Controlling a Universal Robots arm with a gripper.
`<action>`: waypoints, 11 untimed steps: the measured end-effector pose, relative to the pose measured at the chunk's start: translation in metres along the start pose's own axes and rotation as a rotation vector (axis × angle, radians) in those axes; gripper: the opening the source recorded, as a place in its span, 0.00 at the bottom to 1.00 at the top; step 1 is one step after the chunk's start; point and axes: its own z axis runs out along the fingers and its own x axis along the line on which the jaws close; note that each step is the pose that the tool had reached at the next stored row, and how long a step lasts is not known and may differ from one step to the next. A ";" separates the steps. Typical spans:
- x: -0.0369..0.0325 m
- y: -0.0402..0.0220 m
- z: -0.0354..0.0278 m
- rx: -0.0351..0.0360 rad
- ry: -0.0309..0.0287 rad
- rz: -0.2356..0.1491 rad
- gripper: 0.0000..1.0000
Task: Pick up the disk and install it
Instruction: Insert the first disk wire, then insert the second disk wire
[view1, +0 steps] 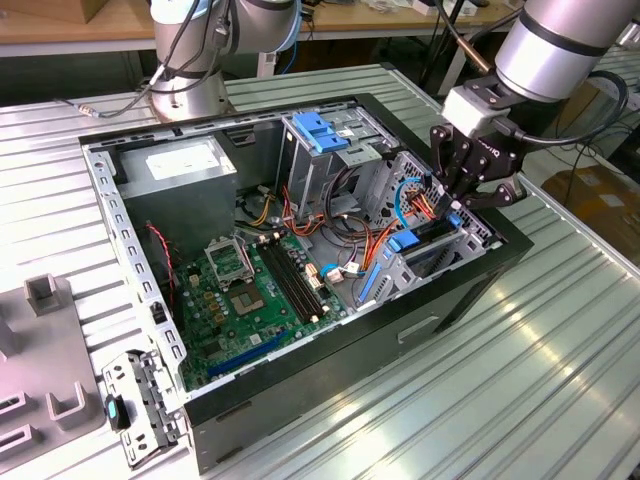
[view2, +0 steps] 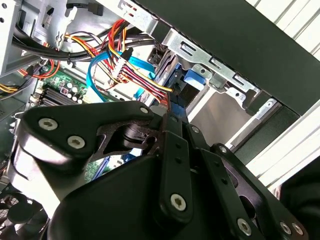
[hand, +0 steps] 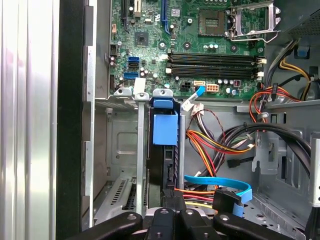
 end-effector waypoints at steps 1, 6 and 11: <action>0.0000 0.0000 0.0000 0.0000 0.0000 0.000 0.11; -0.0002 0.0000 0.0000 0.0000 0.0000 0.000 0.11; -0.0003 0.0000 0.0000 0.0000 0.0000 0.000 0.11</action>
